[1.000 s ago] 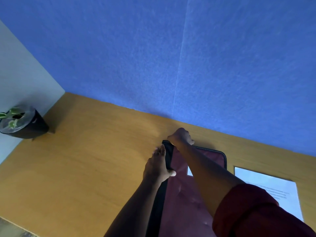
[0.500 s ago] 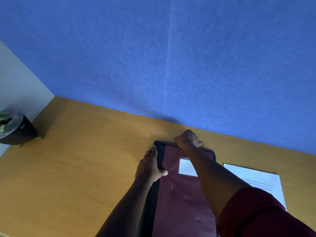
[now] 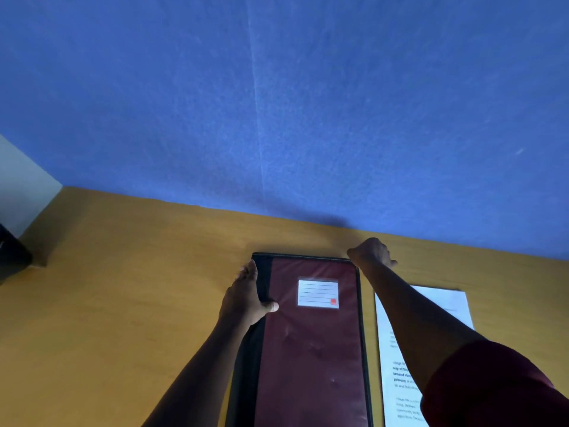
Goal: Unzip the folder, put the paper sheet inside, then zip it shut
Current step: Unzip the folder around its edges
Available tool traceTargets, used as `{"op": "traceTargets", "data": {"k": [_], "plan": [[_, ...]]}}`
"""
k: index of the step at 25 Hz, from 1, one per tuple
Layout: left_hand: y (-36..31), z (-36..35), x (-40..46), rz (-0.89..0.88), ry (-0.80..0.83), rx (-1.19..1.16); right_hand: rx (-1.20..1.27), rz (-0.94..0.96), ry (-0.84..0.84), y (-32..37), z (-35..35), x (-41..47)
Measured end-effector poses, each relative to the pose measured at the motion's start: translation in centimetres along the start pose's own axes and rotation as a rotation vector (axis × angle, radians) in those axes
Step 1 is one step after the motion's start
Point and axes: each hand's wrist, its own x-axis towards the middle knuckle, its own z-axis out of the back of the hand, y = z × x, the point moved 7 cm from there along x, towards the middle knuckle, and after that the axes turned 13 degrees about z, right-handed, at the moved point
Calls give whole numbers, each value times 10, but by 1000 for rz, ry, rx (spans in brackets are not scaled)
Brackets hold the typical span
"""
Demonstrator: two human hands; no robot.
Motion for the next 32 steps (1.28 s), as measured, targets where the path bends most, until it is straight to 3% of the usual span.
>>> {"op": "traceTargets", "data": {"k": [6, 12, 15, 32], "plan": [[-2, -3, -1, 6, 6, 20, 110, 32, -2, -33, 3, 2], [1, -4, 1, 2, 8, 13, 56, 558, 88, -26, 2, 4], [1, -5, 1, -3, 5, 21, -5, 703, 101, -18, -5, -5], [2, -9, 0, 11, 30, 48, -297, 714, -93, -25, 9, -51]]}}
